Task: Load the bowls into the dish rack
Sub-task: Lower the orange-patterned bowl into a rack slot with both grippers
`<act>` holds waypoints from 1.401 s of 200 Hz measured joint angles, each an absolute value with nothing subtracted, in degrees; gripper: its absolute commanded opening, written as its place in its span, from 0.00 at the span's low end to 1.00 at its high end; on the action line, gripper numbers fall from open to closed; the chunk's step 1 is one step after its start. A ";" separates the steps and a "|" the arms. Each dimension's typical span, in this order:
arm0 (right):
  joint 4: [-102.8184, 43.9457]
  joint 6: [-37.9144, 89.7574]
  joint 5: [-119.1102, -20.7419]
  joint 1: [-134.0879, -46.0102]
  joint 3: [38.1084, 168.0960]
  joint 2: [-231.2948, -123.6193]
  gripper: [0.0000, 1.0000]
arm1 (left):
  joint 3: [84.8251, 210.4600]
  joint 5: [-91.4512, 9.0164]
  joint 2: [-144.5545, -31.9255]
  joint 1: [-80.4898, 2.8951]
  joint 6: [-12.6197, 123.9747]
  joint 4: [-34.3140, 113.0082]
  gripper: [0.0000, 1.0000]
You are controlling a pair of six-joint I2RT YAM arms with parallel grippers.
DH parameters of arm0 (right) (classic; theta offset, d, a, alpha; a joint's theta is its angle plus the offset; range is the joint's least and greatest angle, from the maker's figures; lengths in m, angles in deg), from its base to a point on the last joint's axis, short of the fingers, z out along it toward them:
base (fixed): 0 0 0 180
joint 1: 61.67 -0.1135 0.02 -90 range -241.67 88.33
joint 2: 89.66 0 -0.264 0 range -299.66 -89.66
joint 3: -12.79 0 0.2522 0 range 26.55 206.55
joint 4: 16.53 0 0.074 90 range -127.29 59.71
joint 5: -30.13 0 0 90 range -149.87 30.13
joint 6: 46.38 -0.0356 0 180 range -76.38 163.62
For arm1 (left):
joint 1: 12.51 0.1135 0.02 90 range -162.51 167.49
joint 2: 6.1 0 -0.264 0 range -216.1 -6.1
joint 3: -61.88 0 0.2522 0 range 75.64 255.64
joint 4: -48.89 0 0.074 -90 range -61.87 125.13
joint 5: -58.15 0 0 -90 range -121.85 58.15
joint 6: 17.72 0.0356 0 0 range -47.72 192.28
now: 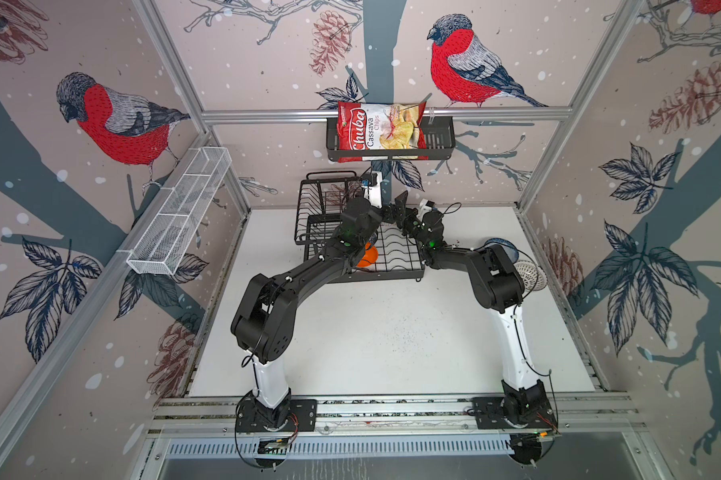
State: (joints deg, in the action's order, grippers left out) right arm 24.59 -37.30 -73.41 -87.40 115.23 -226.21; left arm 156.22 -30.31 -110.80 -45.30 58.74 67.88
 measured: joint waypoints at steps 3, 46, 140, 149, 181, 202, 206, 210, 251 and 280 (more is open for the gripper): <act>24.56 -37.30 -73.41 -87.40 115.26 -226.38 0.00 | 156.13 -30.31 -110.78 -45.28 58.74 67.88 0.98; 24.56 -37.33 -73.35 -87.40 116.02 -227.72 0.00 | 155.15 -30.31 -109.84 -44.87 58.74 67.92 0.98; 24.21 -37.76 -73.33 -87.82 116.02 -229.22 0.00 | 154.58 -30.31 -109.10 -44.54 58.77 67.92 0.98; 25.04 -38.31 -73.37 -87.80 115.47 -229.22 0.00 | 154.58 -30.31 -109.05 -44.50 58.77 67.92 0.98; 25.42 -39.07 -73.33 -87.80 115.04 -229.16 0.03 | 154.58 -30.28 -108.99 -44.43 58.74 67.92 0.98; 26.22 -39.51 -73.30 -87.80 114.60 -229.14 0.10 | 154.58 -30.31 -108.99 -44.43 58.74 67.92 0.98; 26.27 -39.71 -73.30 -87.80 114.58 -229.14 0.12 | 154.58 -30.31 -108.99 -44.43 58.74 67.92 0.98; 26.27 -40.19 -73.17 -87.80 114.58 -229.14 0.12 | 154.58 -30.31 -108.99 -44.43 58.74 67.92 0.98; 26.20 -40.30 -73.44 -87.75 114.43 -228.74 0.18 | 154.60 -30.31 -109.03 -44.34 58.72 67.92 0.98; 25.31 -39.69 -73.46 -87.75 114.29 -227.26 0.19 | 154.84 -30.35 -109.16 -44.19 58.68 67.90 0.98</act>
State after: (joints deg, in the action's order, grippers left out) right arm 25.31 -39.69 -73.46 -87.75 114.29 -227.26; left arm 154.84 -30.35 -109.16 -44.19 58.68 67.90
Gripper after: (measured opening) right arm 0.192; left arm 0.978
